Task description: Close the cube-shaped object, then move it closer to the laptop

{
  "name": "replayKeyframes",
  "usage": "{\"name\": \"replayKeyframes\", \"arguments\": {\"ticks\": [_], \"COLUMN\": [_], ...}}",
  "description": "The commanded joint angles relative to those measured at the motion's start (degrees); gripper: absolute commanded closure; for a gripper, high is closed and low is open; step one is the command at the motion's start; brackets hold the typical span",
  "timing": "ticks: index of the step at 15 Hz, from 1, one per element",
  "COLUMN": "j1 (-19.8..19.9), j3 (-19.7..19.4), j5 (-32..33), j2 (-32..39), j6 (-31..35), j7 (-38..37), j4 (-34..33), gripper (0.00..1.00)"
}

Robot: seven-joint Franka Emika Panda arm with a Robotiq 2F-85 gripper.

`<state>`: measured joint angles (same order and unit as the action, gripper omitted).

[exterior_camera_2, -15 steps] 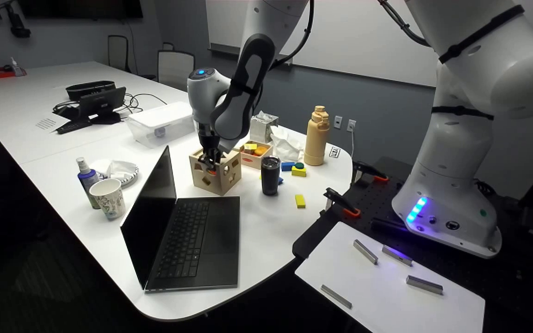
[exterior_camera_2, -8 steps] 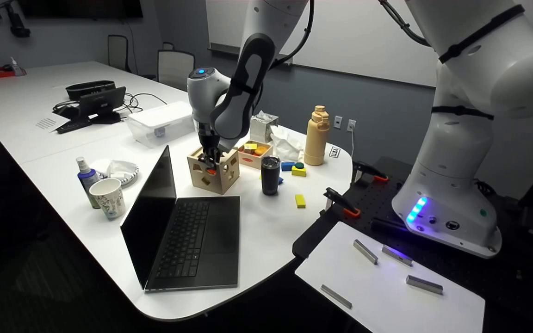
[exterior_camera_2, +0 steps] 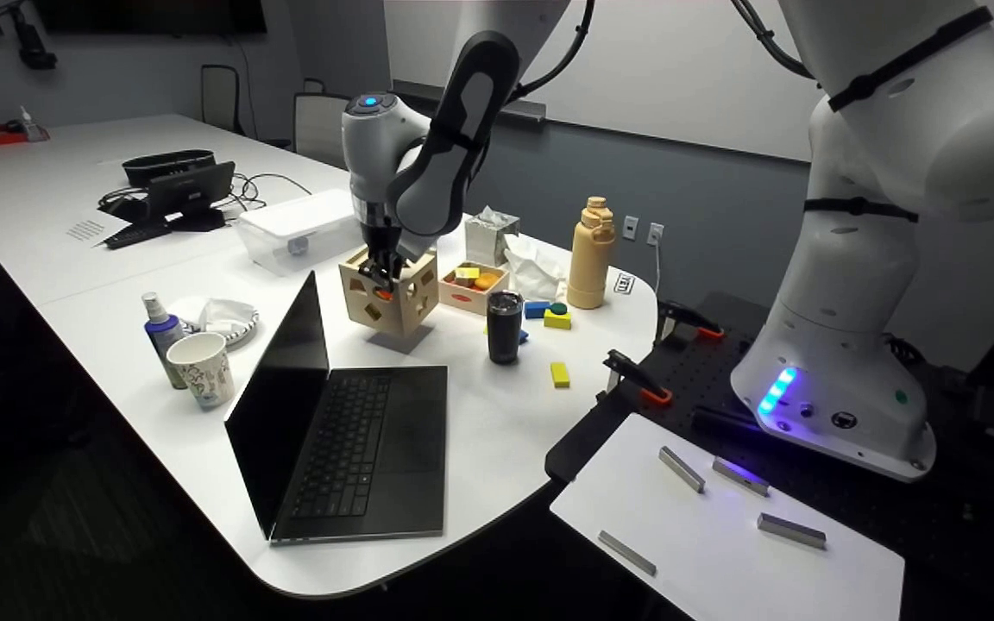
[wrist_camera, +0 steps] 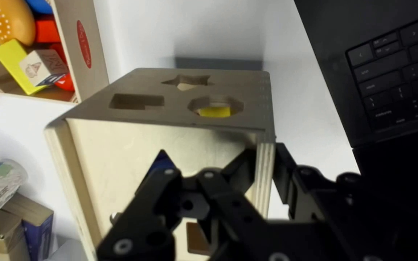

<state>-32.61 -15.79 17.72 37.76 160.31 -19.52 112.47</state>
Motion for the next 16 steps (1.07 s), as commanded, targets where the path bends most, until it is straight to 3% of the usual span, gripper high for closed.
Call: {"name": "replayKeyframes", "arguments": {"ticks": [1,4,11,16], "j1": [-0.4,0.0,7.1,9.0], "j3": [0.9,2.9,16.6,22.3], "j5": [1.5,2.0,-3.2,-4.1], "j2": [-8.9,-15.0,-26.6,-30.6], "j6": [-3.5,-6.6,-8.8,-11.3], "j7": [-1.5,-2.4,0.4,-2.0], "j4": [6.3,12.1,23.6,29.7], "gripper": [0.95,0.95,0.95,0.95]}}
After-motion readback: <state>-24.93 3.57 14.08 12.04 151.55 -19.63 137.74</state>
